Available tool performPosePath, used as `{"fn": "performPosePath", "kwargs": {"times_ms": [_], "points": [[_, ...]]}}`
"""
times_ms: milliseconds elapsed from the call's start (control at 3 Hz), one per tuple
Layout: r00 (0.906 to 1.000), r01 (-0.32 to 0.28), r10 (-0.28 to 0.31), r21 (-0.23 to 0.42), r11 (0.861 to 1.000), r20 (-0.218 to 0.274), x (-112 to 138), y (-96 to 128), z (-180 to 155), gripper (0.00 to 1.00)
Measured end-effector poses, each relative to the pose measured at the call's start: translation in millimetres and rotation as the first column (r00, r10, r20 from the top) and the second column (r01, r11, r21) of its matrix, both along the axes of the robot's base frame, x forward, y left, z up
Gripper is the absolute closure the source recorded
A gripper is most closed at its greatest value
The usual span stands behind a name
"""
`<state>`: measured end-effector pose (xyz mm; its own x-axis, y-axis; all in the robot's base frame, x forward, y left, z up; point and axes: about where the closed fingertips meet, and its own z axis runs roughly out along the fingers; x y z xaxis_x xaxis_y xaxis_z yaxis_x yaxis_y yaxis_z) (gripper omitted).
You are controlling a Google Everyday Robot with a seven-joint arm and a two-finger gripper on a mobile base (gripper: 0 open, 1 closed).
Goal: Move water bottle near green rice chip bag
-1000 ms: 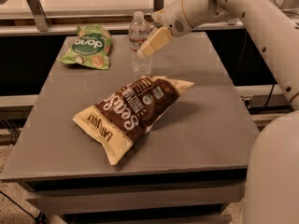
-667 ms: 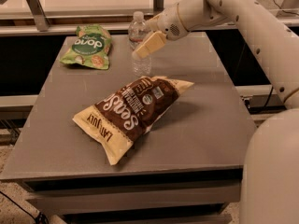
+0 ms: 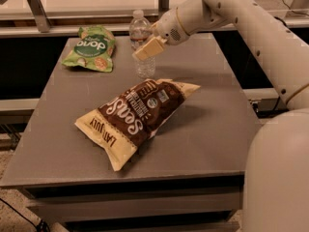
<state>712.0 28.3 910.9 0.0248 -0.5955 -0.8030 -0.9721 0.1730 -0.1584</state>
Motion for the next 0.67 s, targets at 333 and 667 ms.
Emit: {"fn": "performPosePath", "kwargs": {"times_ms": [333,667], "points": [[1.0,-0.005,0.005,0.0,1.0,-0.003,-0.1,2.9,-2.1,0.88],[0.9998,0.002,-0.002,0.007,1.0,0.017,9.4,2.1,2.1,1.0]]}}
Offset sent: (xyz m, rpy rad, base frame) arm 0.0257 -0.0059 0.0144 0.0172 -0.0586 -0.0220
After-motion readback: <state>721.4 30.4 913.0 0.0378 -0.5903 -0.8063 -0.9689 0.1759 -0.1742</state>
